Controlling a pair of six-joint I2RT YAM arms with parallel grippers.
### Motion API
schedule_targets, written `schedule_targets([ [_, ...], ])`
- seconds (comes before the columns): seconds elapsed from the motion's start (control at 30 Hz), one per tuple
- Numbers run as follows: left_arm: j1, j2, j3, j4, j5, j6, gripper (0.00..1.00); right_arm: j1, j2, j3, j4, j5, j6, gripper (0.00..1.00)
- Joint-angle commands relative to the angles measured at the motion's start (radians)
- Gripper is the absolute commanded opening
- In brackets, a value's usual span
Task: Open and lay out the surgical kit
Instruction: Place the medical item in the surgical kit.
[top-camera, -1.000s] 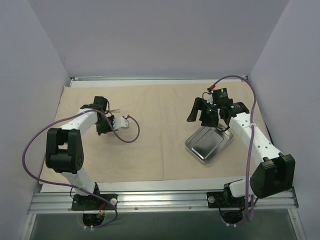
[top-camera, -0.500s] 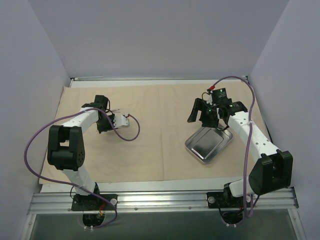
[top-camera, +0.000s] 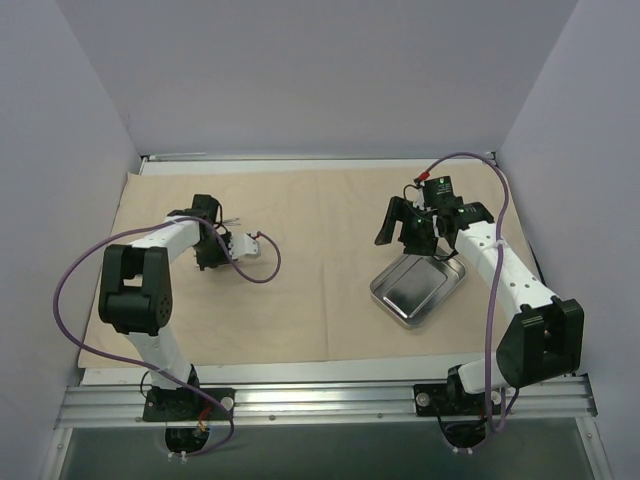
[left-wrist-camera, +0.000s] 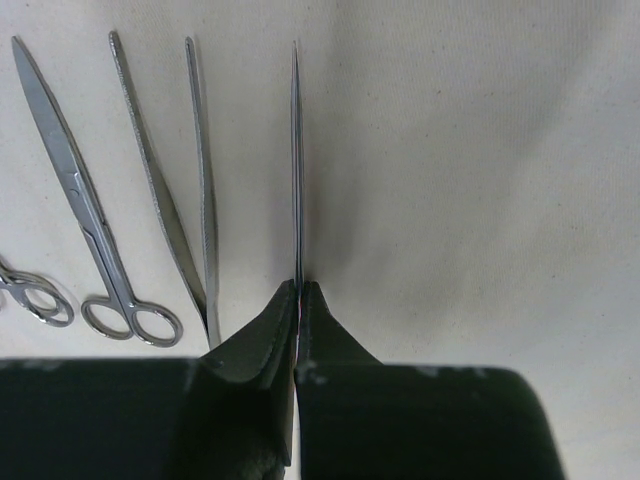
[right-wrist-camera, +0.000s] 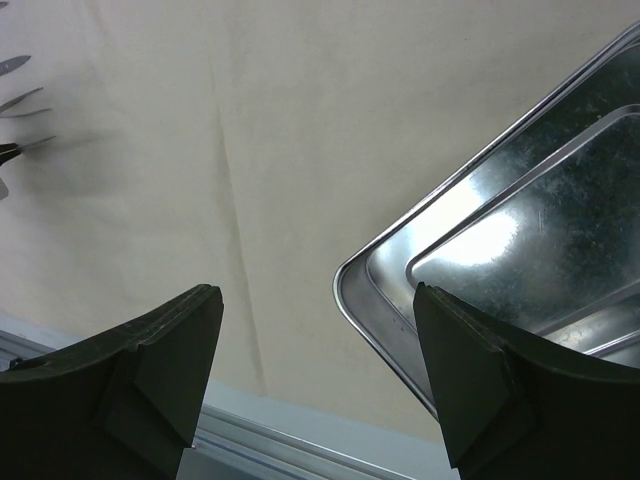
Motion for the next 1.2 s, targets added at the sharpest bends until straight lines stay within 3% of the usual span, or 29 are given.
schedule_targets([
  [0.0,0.005,0.012,0.0,0.027,0.024,0.005,0.02,-0.011,0.003,0.006,-0.004,-0.001,-0.001,0.79],
  [0.47,0.028,0.032,-0.007,0.047,0.019,0.015,0.02,-0.017,0.011,0.004,-0.012,0.0,-0.01,0.79],
  [0.73,0.028,0.035,-0.014,0.043,0.019,0.015,0.23,-0.016,0.017,0.004,-0.007,-0.003,-0.012,0.79],
  [1.17,0.028,0.022,-0.045,0.047,0.022,0.004,0.3,-0.008,0.02,0.004,-0.005,0.005,-0.02,0.8],
])
